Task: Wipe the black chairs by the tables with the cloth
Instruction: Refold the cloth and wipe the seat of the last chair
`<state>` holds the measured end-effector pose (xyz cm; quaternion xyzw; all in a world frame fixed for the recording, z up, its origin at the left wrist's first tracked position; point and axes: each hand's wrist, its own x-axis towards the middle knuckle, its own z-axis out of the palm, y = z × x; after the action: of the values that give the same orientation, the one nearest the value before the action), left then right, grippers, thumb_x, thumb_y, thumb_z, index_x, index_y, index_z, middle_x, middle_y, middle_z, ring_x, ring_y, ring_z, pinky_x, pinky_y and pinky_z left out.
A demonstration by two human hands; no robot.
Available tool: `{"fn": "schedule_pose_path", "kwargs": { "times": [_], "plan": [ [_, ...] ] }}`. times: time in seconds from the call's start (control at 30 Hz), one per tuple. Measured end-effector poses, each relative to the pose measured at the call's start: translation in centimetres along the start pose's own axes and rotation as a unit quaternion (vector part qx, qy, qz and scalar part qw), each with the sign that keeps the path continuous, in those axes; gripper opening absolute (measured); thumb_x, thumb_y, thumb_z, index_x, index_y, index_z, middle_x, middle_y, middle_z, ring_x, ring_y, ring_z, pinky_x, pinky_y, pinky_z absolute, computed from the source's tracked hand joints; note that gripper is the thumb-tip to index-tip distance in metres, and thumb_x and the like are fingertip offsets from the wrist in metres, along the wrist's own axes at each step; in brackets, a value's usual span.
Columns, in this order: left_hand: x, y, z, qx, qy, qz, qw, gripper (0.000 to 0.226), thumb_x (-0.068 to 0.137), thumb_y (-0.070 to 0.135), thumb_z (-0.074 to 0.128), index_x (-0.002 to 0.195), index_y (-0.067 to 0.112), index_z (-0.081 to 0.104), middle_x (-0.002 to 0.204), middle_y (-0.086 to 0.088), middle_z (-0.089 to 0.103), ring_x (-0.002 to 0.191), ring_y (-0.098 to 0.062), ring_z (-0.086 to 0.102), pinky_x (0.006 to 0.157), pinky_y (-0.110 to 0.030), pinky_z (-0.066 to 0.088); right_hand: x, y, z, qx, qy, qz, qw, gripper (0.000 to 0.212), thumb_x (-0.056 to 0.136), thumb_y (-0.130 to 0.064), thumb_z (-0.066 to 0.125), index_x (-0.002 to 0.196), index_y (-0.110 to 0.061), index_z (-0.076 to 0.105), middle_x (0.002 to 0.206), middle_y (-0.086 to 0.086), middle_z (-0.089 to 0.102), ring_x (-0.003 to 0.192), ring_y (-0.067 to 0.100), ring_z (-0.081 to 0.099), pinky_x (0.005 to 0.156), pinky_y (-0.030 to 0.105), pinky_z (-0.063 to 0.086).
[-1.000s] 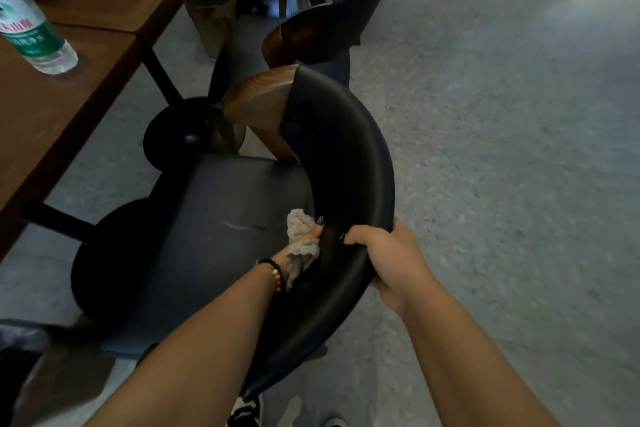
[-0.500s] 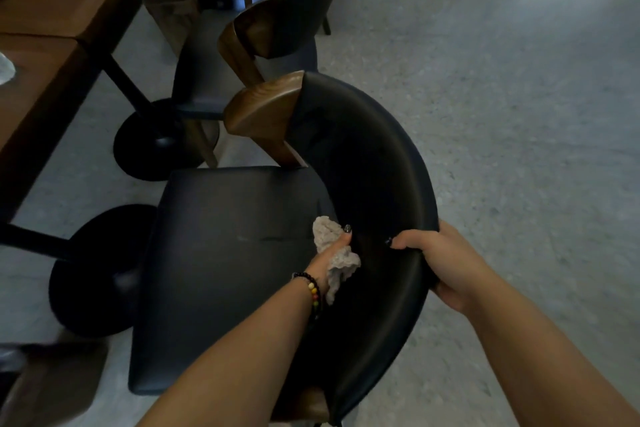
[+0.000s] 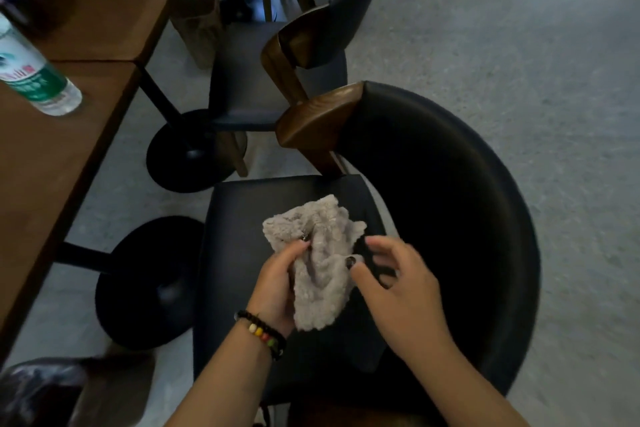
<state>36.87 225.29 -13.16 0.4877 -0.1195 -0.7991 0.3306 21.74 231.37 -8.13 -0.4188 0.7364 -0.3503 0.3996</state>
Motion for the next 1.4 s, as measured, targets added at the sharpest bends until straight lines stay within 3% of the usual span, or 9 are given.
{"fn": "schedule_pose_path", "kwargs": {
  "times": [0.13, 0.37, 0.57, 0.73, 0.87, 1.0, 1.17, 1.27, 1.4],
  "plan": [
    [-0.1, 2.0, -4.6, 0.047, -0.001, 0.052, 0.998, 0.052, 0.077, 0.025, 0.065, 0.125, 0.007, 0.06, 0.122, -0.019, 0.064, 0.112, -0.036, 0.062, 0.097, -0.054, 0.048, 1.0, 0.5, 6.4, 0.1, -0.019, 0.105, 0.989, 0.044, 0.076, -0.032, 0.078, 0.116, -0.033, 0.058, 0.105, -0.015, 0.062, 0.09, 0.001, 0.063, 0.066, 0.014, 0.052],
    [0.6, 6.7, -10.7, 0.112, 0.049, 0.094, 0.988, 0.051, 0.068, 0.037, 0.076, 0.113, 0.014, 0.069, 0.112, -0.01, 0.071, 0.103, -0.027, 0.068, 0.083, -0.043, 0.056, 1.9, -0.5, 13.3, 0.11, 0.084, 0.112, 0.984, 0.015, 0.077, -0.015, 0.076, 0.081, -0.028, 0.071, 0.075, -0.01, 0.071, 0.07, 0.006, 0.067, 0.062, 0.032, 0.059],
    [1.7, 8.5, -12.6, 0.138, 0.022, 0.062, 0.988, 0.049, 0.071, 0.039, 0.075, 0.111, 0.011, 0.068, 0.107, -0.01, 0.073, 0.099, -0.026, 0.07, 0.073, -0.034, 0.058, 2.9, -0.1, 15.9, 0.087, 0.068, 0.171, 0.979, 0.058, 0.075, -0.028, 0.081, 0.126, -0.033, 0.055, 0.125, -0.01, 0.053, 0.106, 0.005, 0.055, 0.074, 0.019, 0.049],
    [3.1, 9.7, -13.7, 0.305, -0.071, 0.125, 0.942, 0.027, 0.07, 0.043, 0.073, 0.093, 0.029, 0.076, 0.097, -0.003, 0.075, 0.089, -0.017, 0.072, 0.066, -0.021, 0.055, 5.1, 0.0, 15.1, 0.019, -0.127, -0.01, 0.992, 0.102, 0.072, -0.028, 0.082, 0.148, -0.05, 0.019, 0.15, -0.03, 0.022, 0.145, 0.0, 0.017, 0.116, 0.033, 0.026],
    [3.8, 10.8, -14.6, 0.384, -0.111, 0.168, 0.901, 0.019, 0.068, 0.044, 0.074, 0.084, 0.034, 0.076, 0.086, 0.001, 0.076, 0.079, -0.012, 0.072, 0.061, -0.019, 0.054, 7.6, -0.3, 15.1, -0.026, -0.255, -0.008, 0.966, 0.071, 0.069, -0.016, 0.085, 0.132, -0.028, 0.055, 0.113, -0.009, 0.065, 0.102, 0.004, 0.064, 0.088, 0.037, 0.056],
    [5.0, 10.1, -15.9, 0.411, -0.013, 0.259, 0.874, 0.009, 0.079, 0.037, 0.071, 0.083, 0.029, 0.073, 0.085, 0.003, 0.074, 0.082, -0.006, 0.069, 0.067, -0.016, 0.052, 9.1, -0.7, 15.1, -0.198, -0.118, 0.023, 0.973, 0.014, 0.073, -0.019, 0.078, 0.083, -0.022, 0.067, 0.08, -0.002, 0.067, 0.075, 0.014, 0.066, 0.069, 0.042, 0.059],
    [6.5, 7.5, -18.4, 0.281, 0.152, 0.249, 0.914, 0.013, 0.093, 0.02, 0.058, 0.098, 0.033, 0.06, 0.098, 0.004, 0.072, 0.093, -0.007, 0.067, 0.073, -0.023, 0.047, 8.9, -1.6, 16.8, -0.366, 0.215, 0.007, 0.905, 0.053, 0.072, -0.025, 0.08, 0.117, -0.013, 0.054, 0.119, 0.012, 0.05, 0.102, 0.031, 0.056, 0.083, 0.043, 0.052],
    [8.4, 4.7, -20.9, 0.32, 0.193, 0.222, 0.901, 0.015, 0.094, 0.019, 0.059, 0.105, 0.028, 0.058, 0.108, 0.001, 0.066, 0.105, -0.016, 0.062, 0.089, -0.033, 0.048, 8.0, 0.2, 20.3, -0.411, 0.136, 0.052, 0.9, 0.068, 0.071, -0.033, 0.079, 0.127, -0.014, 0.047, 0.133, 0.013, 0.04, 0.117, 0.031, 0.046, 0.098, 0.043, 0.041],
    [11.8, 1.8, -24.4, 0.501, 0.221, 0.224, 0.806, 0.043, 0.097, 0.021, 0.052, 0.139, 0.016, 0.045, 0.143, -0.008, 0.047, 0.134, -0.023, 0.04, 0.111, -0.037, 0.032, 7.4, 5.4, 26.1, -0.31, 0.011, 0.084, 0.947, 0.059, 0.084, -0.051, 0.061, 0.134, -0.022, 0.047, 0.147, 0.005, 0.03, 0.136, 0.026, 0.025, 0.113, 0.044, 0.024]
  ]
}}
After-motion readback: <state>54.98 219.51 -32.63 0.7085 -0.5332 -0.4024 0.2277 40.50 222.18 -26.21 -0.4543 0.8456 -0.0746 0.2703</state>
